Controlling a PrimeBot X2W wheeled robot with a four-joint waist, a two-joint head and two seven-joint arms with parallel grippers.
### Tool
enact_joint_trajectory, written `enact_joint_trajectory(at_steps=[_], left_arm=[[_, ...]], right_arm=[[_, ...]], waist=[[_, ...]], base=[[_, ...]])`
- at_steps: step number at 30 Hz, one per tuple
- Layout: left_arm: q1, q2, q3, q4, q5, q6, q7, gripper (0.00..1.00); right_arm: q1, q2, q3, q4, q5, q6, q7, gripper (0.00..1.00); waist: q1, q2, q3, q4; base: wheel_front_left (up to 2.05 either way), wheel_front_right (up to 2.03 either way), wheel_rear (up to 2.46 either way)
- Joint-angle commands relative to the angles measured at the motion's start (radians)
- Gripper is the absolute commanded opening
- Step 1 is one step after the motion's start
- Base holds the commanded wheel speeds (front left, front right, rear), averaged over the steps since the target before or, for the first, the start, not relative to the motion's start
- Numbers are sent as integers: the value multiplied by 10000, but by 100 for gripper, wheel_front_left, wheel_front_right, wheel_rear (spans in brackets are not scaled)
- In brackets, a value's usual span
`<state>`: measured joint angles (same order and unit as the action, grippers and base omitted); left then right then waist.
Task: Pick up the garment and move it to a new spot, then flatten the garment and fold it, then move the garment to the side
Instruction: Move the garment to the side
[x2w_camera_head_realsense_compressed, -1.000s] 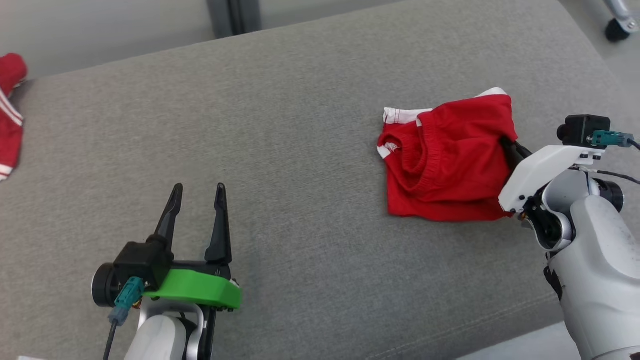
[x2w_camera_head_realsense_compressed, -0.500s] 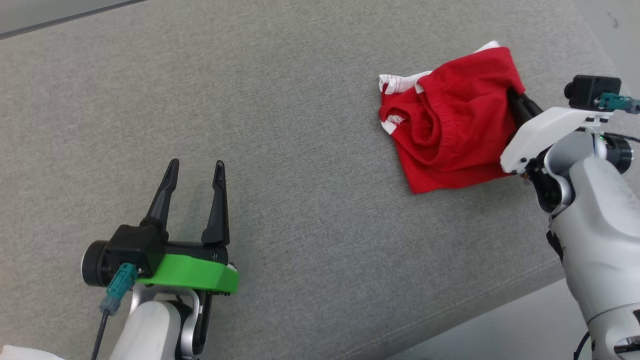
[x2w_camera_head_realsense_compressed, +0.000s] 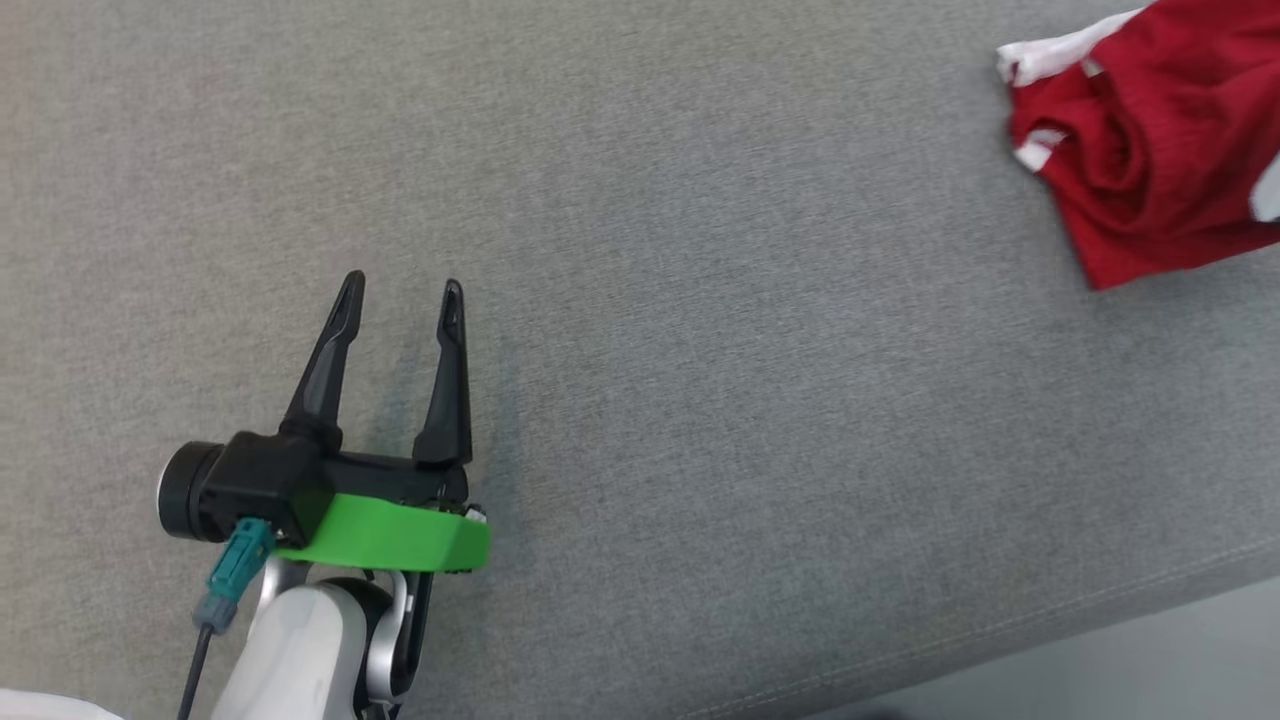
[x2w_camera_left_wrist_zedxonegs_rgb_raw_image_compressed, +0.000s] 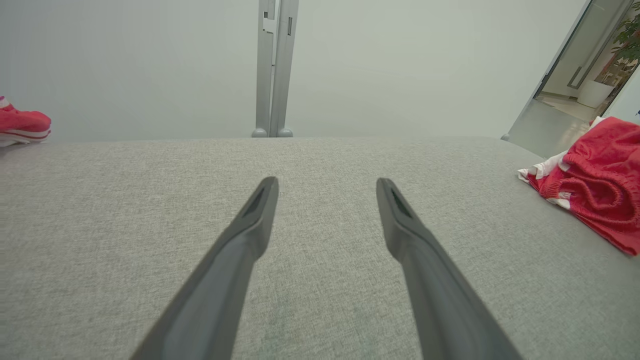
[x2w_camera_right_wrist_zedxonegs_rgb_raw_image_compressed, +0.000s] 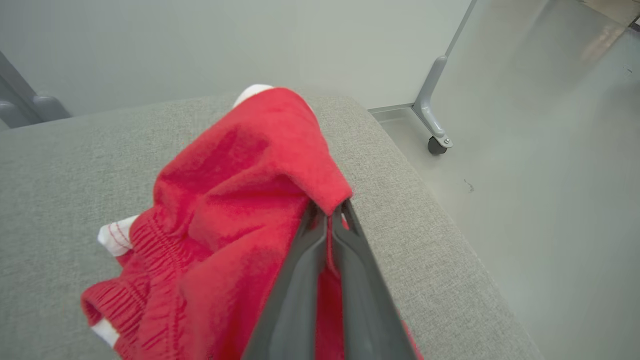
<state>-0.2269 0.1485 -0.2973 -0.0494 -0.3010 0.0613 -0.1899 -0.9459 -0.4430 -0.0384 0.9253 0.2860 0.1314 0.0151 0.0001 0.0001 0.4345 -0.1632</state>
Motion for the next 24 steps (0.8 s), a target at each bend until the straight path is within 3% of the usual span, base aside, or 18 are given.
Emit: enact_joint_trajectory(at_steps=[1, 7, 8, 9, 17, 24], left_arm=[[-143, 60, -55, -114, 67, 51, 26, 100], [-95, 84, -198, -372, 157, 91, 98, 100], [-94, 84, -217, -387, 164, 101, 94, 100], [-88, 84, -243, -400, 172, 106, 92, 100], [3, 34, -382, -213, 96, 115, 40, 100], [69, -79, -102, 317, -183, 190, -296, 100]], right_arm=[[-187, -159, -158, 184, -235, -15, -51, 0], [-541, -614, -630, 743, -1064, -17, -433, 2], [-550, -600, -747, 862, -1219, -17, -522, 28], [-581, -569, -907, 967, -1421, -17, -676, 100], [-708, -44, -1613, 1454, -2499, -15, -1564, 100], [-638, 915, -702, 1231, -2844, -17, -2253, 100]], waist=[[-1, -1, 241, 281], [-1, -1, 370, 491], [-1, -1, 371, 510], [-1, -1, 365, 534], [-1, -1, 37, 668], [-1, -1, -592, 665]], base=[[0, 0, 0], [0, 0, 0], [0, 0, 0], [0, 0, 0], [0, 0, 0], [0, 0, 0]])
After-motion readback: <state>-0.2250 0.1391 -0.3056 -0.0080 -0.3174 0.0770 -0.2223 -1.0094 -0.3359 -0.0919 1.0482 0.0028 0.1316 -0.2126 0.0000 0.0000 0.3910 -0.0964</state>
